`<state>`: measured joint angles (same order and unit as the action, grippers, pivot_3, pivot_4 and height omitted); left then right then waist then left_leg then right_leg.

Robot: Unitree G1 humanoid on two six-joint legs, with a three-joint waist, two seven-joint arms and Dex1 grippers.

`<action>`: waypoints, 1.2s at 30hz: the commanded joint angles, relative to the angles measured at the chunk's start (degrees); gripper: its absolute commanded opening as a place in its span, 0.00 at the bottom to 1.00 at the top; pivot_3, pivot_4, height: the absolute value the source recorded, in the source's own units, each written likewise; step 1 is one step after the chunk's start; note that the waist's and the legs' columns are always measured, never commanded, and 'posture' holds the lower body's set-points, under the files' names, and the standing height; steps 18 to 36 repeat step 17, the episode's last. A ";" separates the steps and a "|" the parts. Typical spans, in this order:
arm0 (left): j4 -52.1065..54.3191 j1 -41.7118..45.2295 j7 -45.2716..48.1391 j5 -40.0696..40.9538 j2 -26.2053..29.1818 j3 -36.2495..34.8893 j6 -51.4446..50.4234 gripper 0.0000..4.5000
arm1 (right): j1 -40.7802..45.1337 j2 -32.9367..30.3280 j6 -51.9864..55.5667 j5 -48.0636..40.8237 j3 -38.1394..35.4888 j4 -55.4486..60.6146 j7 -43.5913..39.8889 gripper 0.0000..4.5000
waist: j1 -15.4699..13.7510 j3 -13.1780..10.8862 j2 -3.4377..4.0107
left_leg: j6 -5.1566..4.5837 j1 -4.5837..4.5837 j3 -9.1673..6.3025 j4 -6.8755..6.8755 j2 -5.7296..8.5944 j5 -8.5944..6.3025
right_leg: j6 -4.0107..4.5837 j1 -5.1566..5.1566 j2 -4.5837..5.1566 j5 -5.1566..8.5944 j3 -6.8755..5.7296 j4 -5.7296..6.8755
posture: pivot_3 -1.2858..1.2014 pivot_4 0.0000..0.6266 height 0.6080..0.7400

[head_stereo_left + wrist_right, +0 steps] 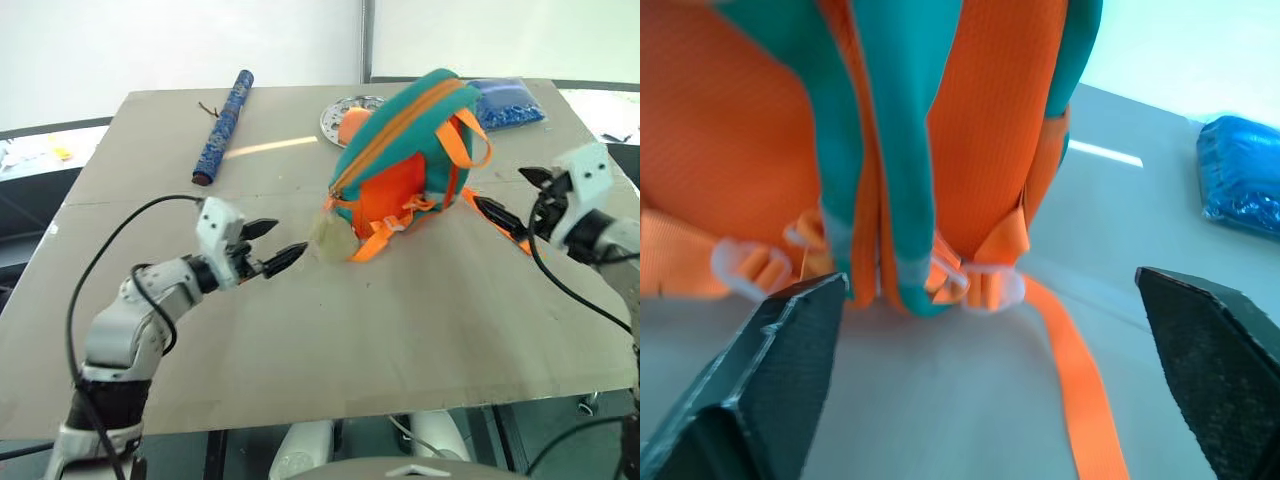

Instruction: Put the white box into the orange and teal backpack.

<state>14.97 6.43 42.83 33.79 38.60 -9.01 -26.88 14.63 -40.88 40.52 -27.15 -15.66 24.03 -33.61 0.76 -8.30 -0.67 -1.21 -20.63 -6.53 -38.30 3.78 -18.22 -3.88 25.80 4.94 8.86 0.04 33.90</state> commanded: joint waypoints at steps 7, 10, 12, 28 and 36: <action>6.90 -17.97 5.57 2.56 1.82 -14.79 3.07 1.00 | -20.30 -5.98 -4.35 -3.14 -12.26 8.77 -10.55 0.99 | -0.28 0.00 0.00 | -0.07 0.27 0.04 -0.03 -0.04 -0.04 | -0.01 -0.31 -0.03 0.02 0.00 0.04 | 0.52 0.24 0.95; 7.72 -22.33 6.66 2.05 1.98 -17.65 3.73 1.00 | -26.11 -5.74 -5.28 -3.13 -16.82 9.68 -12.25 0.99 | -0.49 0.00 -0.01 | -0.10 0.37 0.06 -0.02 -0.04 -0.06 | -0.02 -0.43 -0.03 0.03 0.00 0.01 | 0.52 0.24 0.95; 8.22 -23.77 6.59 1.86 1.98 -18.27 3.45 1.00 | -28.96 -5.42 -6.50 -3.29 -18.96 9.91 -13.54 0.99 | -0.69 -0.02 0.02 | -0.19 0.54 0.14 -0.02 -0.06 -0.11 | -0.03 -0.60 -0.03 0.05 -0.01 -0.03 | 0.52 0.24 0.95; 9.25 -23.83 6.89 4.11 2.14 -17.63 1.05 1.00 | -30.61 -4.94 -8.54 -4.44 -20.64 9.57 -15.06 0.99 | -1.14 -0.02 -0.01 | -0.52 0.97 0.30 -0.06 -0.10 -0.31 | -0.04 -1.08 -0.03 0.16 0.01 -0.08 | 0.52 0.24 0.95; 9.25 -23.83 6.89 4.11 2.14 -17.63 1.05 1.00 | -30.61 -4.94 -8.54 -4.44 -20.64 9.57 -15.06 0.99 | -1.14 -0.02 -0.01 | -0.52 0.97 0.30 -0.06 -0.10 -0.31 | -0.04 -1.08 -0.03 0.16 0.01 -0.08 | 0.52 0.24 0.95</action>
